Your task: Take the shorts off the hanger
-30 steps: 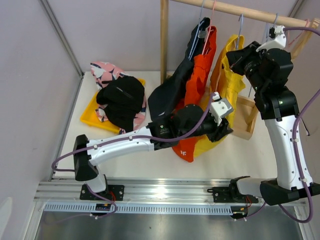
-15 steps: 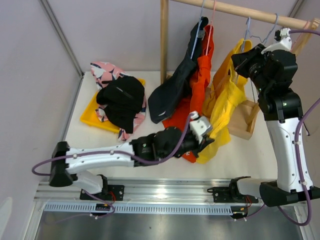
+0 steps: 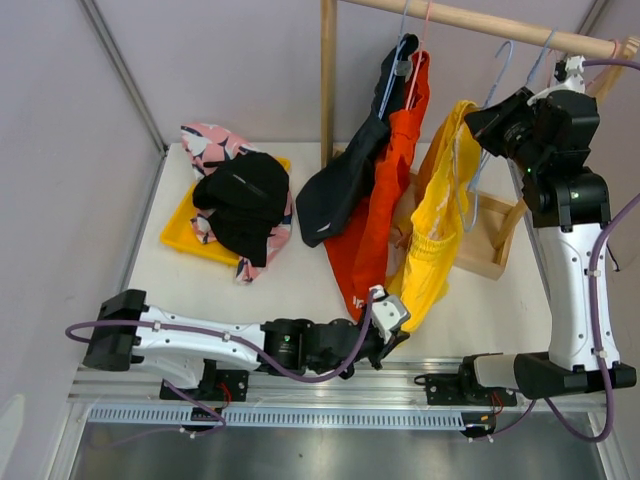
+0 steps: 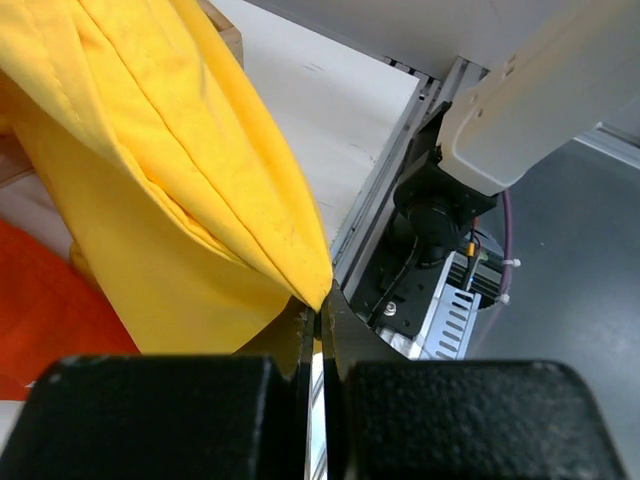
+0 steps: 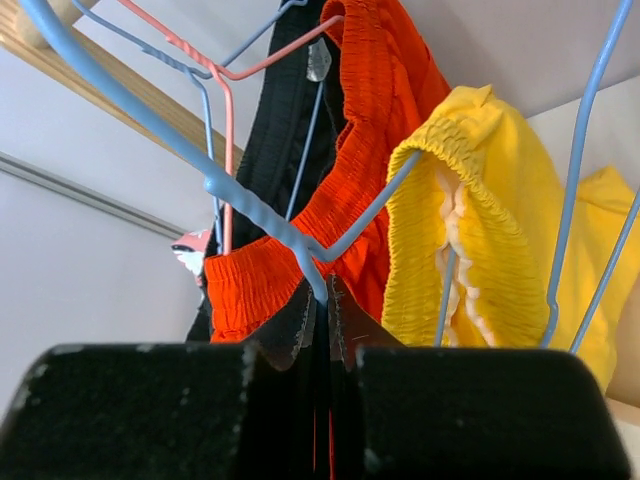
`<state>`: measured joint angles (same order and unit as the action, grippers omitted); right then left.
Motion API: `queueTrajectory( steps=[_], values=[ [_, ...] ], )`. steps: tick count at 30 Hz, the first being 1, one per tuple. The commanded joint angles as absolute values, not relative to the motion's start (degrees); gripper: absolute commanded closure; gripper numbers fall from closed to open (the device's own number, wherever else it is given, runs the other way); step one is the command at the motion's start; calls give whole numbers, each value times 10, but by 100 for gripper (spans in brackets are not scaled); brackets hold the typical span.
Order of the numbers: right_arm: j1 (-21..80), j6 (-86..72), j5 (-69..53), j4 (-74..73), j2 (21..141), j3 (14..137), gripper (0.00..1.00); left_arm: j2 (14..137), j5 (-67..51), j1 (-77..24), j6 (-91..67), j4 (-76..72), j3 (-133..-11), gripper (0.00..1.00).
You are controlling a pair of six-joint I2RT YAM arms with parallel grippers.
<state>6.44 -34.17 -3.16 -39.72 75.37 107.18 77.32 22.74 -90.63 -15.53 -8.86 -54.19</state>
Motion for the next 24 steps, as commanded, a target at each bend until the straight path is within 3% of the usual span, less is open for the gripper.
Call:
queueTrajectory(
  steps=[1, 8, 15, 19, 24],
  values=[
    [54, -363, -46, -322, 721, 1089, 100, 794, 247, -913, -165, -93, -597, 100],
    [55, -422, -116, -435, 603, 992, 100, 888, 266, -784, -134, 27, -800, 100],
    [56, -425, -138, -524, 536, 975, 100, 976, 243, -700, -110, 136, -1012, 100],
    [55, -393, -101, -519, 590, 1039, 100, 926, 237, -725, -135, 121, -956, 100],
    [54, -374, -63, -485, 709, 1146, 100, 805, 286, -804, -161, 101, -769, 100]
  ],
)
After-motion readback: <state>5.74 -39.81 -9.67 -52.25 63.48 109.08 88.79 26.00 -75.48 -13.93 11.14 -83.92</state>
